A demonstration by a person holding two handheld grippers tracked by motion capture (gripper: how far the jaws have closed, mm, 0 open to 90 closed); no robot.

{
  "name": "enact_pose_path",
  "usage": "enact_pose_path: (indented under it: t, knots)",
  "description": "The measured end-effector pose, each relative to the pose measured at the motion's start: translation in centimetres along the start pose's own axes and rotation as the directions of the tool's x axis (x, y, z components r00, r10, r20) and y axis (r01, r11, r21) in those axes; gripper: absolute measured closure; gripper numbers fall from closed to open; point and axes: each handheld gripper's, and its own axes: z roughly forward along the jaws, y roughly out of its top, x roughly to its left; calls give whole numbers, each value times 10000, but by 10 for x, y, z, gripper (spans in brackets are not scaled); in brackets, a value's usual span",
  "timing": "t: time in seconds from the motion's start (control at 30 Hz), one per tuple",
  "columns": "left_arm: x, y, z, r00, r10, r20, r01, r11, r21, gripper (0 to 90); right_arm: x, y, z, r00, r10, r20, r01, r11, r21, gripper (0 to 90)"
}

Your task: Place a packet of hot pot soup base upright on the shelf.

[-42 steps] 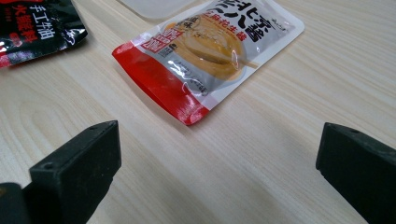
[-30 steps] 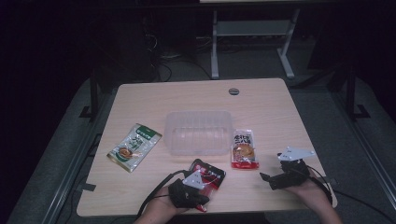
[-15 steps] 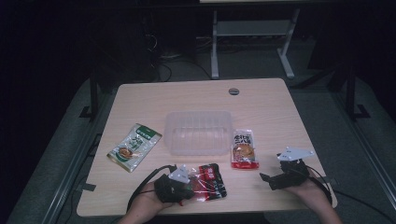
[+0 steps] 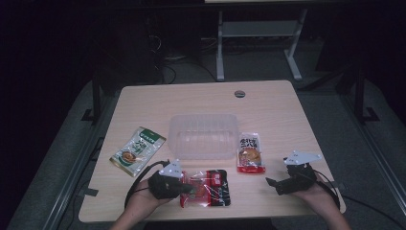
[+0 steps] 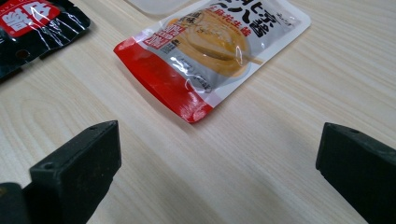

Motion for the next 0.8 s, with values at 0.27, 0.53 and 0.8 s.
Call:
enact_pose_path:
  t: [0.27,0.53,0.8]
  knots:
    - [18,-10,-5,9979,-445,-472,450,9990,80,889,0,1,0,10000,-10,-41,10,10000,-6,0]
    - [22,-13,1,9981,-429,-447,457,9969,636,889,1,2,0,9995,260,-174,-258,9996,146,13]
    - [23,-17,6,9975,-492,-511,539,9939,961,895,7,6,-3,9982,140,-583,-138,9999,35,67]
